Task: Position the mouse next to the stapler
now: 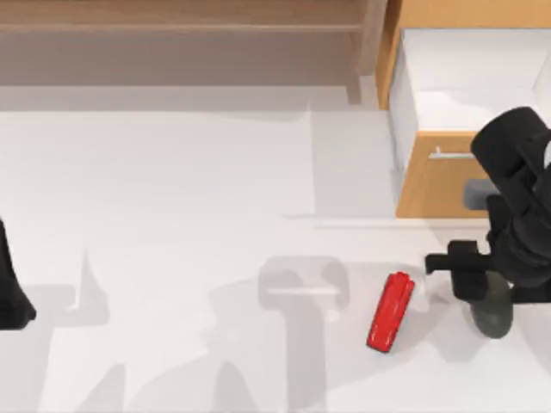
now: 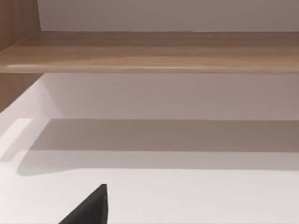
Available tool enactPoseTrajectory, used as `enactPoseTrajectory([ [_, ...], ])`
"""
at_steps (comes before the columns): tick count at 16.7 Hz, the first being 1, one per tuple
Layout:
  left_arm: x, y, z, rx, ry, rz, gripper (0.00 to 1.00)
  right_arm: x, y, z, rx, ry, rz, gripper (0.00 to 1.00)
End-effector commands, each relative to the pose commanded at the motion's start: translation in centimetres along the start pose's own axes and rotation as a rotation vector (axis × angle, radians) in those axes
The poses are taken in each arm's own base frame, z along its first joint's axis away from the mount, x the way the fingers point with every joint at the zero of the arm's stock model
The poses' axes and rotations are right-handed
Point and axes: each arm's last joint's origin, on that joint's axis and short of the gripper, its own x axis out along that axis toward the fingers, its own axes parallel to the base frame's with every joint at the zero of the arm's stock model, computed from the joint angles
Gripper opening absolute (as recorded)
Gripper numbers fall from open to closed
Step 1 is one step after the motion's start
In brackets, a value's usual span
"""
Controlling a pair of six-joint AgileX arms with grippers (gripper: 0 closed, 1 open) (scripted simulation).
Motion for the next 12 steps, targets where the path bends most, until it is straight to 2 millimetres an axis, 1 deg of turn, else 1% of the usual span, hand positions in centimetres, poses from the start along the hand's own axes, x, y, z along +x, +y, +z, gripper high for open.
enactPoseTrajectory([
  [12, 0.0, 0.0, 0.0, 0.0, 0.0, 0.0, 1.0, 0.0, 0.0, 0.0, 0.0, 0.0, 0.0, 0.9],
])
